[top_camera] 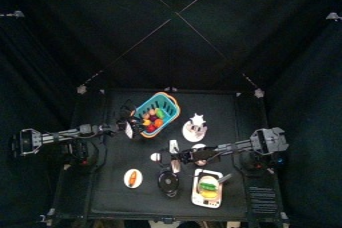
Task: Drop egg into pan
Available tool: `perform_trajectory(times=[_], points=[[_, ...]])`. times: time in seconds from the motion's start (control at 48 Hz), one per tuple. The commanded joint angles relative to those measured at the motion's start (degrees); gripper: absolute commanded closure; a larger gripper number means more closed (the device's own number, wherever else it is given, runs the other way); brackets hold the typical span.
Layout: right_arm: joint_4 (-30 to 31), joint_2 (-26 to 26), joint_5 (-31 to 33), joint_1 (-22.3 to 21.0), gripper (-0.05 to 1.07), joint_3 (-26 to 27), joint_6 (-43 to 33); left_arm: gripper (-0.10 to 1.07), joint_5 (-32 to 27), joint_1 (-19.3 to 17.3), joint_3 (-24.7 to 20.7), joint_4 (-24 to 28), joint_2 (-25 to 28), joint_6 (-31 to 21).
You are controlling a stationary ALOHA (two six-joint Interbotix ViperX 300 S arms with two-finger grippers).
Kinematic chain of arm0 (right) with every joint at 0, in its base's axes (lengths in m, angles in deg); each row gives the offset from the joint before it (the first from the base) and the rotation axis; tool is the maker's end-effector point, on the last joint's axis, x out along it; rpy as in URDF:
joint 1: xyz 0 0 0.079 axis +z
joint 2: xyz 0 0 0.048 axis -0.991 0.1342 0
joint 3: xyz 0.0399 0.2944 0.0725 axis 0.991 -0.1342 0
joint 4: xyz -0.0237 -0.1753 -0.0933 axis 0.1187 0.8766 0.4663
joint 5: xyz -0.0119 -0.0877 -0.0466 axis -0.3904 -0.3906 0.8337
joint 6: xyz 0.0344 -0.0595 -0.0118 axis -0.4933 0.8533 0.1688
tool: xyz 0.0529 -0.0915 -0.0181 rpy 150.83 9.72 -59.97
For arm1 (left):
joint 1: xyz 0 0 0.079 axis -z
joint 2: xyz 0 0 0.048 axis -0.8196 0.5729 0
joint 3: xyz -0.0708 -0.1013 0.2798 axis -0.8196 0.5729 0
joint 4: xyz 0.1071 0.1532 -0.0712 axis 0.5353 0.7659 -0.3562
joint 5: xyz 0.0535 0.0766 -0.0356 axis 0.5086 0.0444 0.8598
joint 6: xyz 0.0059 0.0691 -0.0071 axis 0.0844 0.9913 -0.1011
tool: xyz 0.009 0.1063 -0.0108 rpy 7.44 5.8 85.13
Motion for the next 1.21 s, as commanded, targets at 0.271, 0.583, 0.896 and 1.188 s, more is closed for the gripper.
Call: perform_trajectory(times=[0.271, 0.583, 0.896, 1.188], points=[[-24.26, -16.35, 9.49, 13.18, 0.28, -10.55, -0.26, 0.12, -0.18, 1.23, -0.18, -1.23, -0.09, 0.09], [-48.16, -26.98, 12.57, 13.97, 0.28, -23.73, -0.26, 0.12, -0.18, 2.29, 0.44, -2.2, -0.18, 0.09], [-49.13, -26.89, 15.38, 10.37, 0.27, -28.3, 0.0, 0.12, -0.26, 1.85, 0.53, -2.64, -0.18, 0.18], [-50.19, -24.87, 14.68, 9.14, 0.26, -29.62, -0.09, 0.12, -0.26, 1.58, 1.23, -4.75, -0.18, 0.18]])
